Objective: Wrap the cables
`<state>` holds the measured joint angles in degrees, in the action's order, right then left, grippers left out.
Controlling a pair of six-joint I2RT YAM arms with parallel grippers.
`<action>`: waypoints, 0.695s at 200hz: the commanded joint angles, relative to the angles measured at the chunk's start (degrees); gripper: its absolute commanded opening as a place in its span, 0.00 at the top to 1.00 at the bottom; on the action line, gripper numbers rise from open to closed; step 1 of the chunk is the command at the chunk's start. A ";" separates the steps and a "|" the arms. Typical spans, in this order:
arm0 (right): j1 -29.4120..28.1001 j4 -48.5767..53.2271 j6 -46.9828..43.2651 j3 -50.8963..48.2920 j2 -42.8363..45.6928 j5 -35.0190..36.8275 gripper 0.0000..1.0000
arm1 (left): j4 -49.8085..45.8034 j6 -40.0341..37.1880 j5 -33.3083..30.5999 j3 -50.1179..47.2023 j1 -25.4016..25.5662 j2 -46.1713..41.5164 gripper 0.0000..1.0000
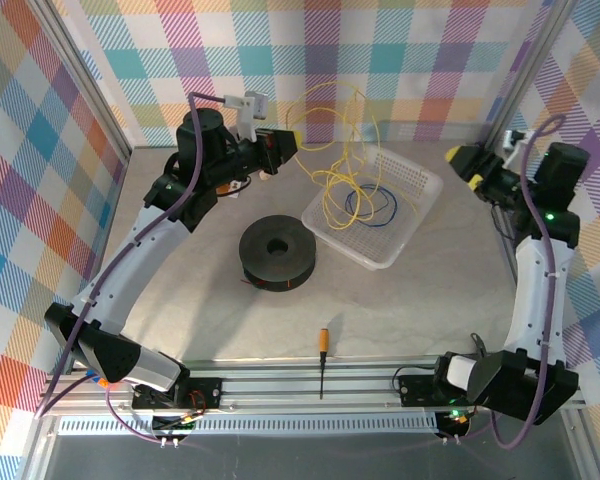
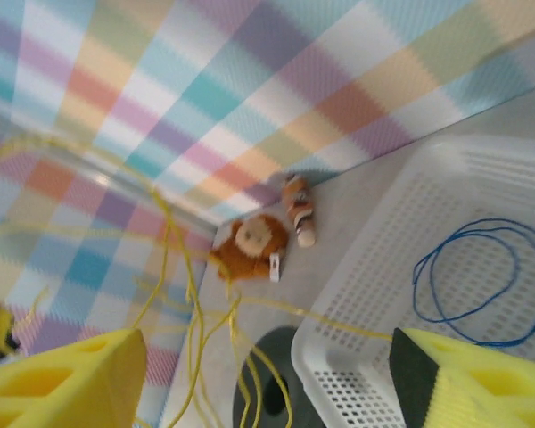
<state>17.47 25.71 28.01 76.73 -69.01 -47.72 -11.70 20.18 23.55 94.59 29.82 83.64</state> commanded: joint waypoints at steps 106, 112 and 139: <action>-11.12 11.71 -30.08 8.20 -21.71 -6.15 0.42 | 3.35 0.90 3.43 2.32 1.25 -1.22 1.00; -12.01 11.79 -30.99 8.54 -22.16 -6.07 0.42 | 3.35 0.88 3.47 2.44 1.27 -1.19 1.00; -15.41 13.73 -36.51 10.28 -24.46 -7.07 0.41 | 2.94 0.61 3.31 2.54 1.29 -1.28 1.00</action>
<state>4.58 36.99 -0.21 84.03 -92.18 -51.22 -11.66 20.21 25.96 94.67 30.37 83.68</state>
